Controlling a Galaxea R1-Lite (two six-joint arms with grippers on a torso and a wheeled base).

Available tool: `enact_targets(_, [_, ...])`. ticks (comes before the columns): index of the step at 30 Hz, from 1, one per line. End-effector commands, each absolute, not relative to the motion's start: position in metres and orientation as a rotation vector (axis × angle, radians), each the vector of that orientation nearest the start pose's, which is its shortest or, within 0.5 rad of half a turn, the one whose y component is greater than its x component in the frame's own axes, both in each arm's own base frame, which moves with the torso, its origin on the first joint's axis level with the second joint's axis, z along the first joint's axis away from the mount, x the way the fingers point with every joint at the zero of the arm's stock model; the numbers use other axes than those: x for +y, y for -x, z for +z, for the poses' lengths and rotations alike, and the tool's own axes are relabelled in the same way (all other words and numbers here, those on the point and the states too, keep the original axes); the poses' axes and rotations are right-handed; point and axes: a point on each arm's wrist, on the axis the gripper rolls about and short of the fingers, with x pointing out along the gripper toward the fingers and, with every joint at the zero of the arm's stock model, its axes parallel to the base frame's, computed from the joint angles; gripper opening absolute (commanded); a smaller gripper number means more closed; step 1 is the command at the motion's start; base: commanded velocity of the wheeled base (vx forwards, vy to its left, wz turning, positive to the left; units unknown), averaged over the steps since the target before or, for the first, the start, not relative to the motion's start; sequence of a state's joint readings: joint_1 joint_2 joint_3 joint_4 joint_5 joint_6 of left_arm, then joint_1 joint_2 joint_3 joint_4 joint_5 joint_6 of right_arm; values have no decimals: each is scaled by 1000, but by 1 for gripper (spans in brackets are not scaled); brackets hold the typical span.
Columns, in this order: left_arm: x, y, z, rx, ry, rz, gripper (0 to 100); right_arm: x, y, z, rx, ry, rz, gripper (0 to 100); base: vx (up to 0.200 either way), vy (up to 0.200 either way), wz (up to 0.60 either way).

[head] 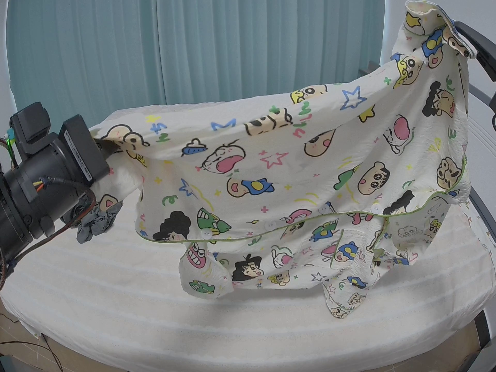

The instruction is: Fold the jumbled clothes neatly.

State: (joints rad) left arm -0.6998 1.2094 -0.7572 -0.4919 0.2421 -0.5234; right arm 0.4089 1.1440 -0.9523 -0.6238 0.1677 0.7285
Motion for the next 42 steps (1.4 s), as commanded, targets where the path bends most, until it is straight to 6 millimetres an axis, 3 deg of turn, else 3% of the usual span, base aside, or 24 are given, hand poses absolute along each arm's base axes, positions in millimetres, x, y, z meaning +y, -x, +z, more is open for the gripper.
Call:
enact_targets(1, [-112,-140,276,81,535,-464,0,60,-128,359,-234,-749,719,0,-200,0,0])
enact_targets(8, [-109,-136,273,84,535,-468,0,56,-118,359,-241,-742,750,0,-200,0,0])
enact_targets(16, [-104,-128,270,82,538,-472,0,54,-112,357,-235,-731,782,0,0,0,0])
enact_targets(20, [-102,-127,259,114,521,-461,0,56,-117,344,-182,-723,779,0,0,0,0])
enact_targets(25, [-103,-127,245,160,497,-450,0,59,-128,330,-125,-719,750,0,0,0,0])
enact_targets(34, [-115,-142,203,325,434,-396,0,62,-165,292,13,-689,632,0,0,0,0])
enact_targets(38, [-125,-160,202,343,467,-367,0,63,-182,290,1,-684,611,0,0,0,0])
enact_targets(40, [-125,-160,202,343,467,-367,0,63,-182,290,1,-684,611,0,0,0,0])
enact_targets(41, [-135,-176,208,296,493,-368,0,65,-197,288,-31,-682,605,0,0,0,0])
enact_targets(42, [-136,-178,208,294,495,-371,0,65,-199,288,-30,-682,603,0,0,0,0])
